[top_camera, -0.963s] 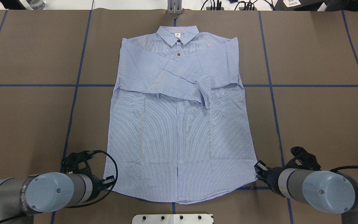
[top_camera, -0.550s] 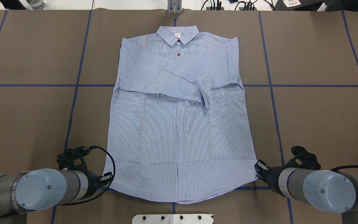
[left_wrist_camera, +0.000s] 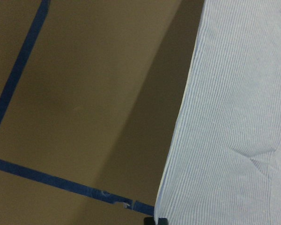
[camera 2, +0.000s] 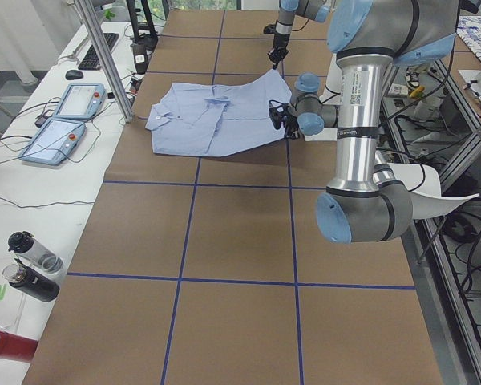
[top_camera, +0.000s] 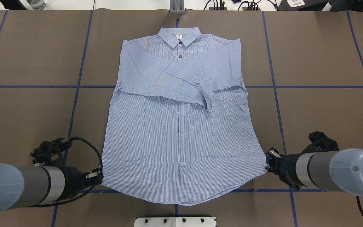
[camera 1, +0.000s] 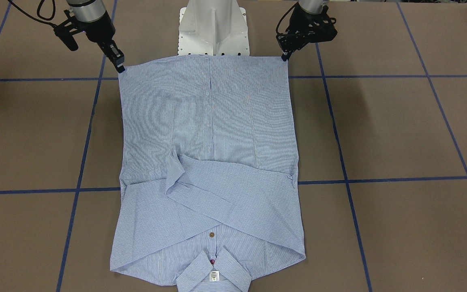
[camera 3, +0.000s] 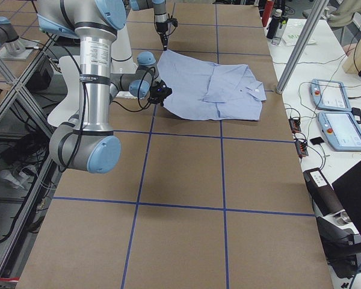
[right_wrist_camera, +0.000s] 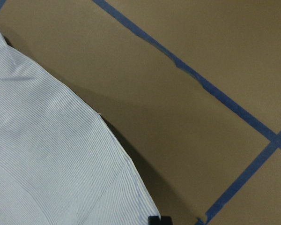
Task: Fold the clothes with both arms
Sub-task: 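Lift the hem with both grippers and fold it toward the collar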
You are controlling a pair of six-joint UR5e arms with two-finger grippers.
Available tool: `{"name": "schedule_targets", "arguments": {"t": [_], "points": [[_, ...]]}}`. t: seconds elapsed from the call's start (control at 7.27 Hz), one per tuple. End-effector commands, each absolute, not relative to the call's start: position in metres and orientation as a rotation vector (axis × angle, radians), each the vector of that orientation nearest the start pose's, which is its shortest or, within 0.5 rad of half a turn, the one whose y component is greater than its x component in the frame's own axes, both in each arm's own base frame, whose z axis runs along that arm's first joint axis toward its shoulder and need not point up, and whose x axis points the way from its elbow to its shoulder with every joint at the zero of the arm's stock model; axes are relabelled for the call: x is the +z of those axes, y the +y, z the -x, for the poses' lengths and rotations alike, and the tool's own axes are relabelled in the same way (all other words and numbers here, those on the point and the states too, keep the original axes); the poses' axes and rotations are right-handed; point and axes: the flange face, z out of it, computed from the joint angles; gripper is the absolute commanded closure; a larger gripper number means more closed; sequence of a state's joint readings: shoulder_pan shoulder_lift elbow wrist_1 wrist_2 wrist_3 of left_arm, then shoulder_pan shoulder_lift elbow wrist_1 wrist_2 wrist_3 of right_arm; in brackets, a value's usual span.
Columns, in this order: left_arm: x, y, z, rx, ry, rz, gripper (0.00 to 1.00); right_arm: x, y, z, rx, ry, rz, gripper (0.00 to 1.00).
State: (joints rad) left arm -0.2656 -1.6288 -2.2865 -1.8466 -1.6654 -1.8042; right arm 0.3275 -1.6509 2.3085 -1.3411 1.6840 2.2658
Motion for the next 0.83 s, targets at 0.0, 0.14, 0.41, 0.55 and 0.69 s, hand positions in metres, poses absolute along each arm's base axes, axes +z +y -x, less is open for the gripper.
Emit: {"name": "schedule_targets", "arguments": {"t": [0.0,0.14,0.41,0.55,0.69], "points": [[0.226,-0.303,-0.357,-0.467,1.137,0.080,1.00,0.319,-0.279,0.327,0.942,-0.902,0.340,1.00],[0.218,-0.326,-0.349,-0.466,1.147,0.026,1.00,0.312,-0.304,0.325,0.940,-0.923,0.328,1.00],[0.223,-0.383,-0.355,-0.514,1.116,-0.023,1.00,0.277,-0.357,0.328,0.908,-0.883,0.261,1.00],[0.232,-0.409,-0.350,-0.502,1.097,-0.053,1.00,0.256,-0.387,0.329,0.909,-0.860,0.222,1.00],[0.235,-0.442,-0.349,-0.476,1.071,-0.101,1.00,0.249,-0.414,0.324,0.919,-0.842,0.212,1.00]]}}
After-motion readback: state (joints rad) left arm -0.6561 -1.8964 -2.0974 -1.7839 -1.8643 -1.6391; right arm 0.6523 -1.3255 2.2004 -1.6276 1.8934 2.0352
